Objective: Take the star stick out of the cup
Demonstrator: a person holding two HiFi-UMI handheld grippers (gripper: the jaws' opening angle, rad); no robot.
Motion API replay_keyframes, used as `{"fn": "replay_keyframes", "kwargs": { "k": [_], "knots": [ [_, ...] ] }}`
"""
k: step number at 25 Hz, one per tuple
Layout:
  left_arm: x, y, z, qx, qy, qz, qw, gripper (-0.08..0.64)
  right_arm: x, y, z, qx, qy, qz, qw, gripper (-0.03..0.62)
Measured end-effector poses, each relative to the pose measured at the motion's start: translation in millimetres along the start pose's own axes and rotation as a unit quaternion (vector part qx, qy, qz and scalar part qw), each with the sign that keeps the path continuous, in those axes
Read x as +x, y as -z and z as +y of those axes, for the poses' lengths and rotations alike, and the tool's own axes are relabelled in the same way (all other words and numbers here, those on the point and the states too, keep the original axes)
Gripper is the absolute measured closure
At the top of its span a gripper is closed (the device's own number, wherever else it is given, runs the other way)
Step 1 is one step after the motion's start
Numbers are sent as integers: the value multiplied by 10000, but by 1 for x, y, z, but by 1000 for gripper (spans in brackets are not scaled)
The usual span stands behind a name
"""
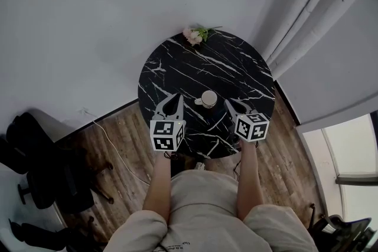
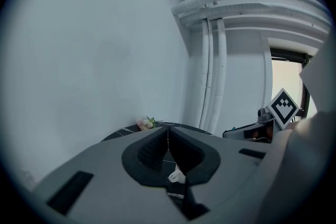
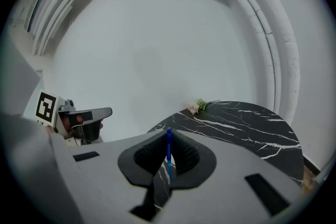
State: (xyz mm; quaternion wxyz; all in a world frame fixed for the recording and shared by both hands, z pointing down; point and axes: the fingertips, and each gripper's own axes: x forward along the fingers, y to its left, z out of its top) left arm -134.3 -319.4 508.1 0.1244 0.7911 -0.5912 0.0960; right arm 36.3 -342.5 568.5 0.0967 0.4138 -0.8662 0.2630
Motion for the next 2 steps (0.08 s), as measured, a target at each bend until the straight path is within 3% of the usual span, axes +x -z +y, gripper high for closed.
{"fn": "replay_keyframes", "kwargs": {
  "k": [2],
  "knots": [
    [0,0,0,-3,1,5,10000,537,0,0,1,-2,-8,-3,10000,551]
  ]
}}
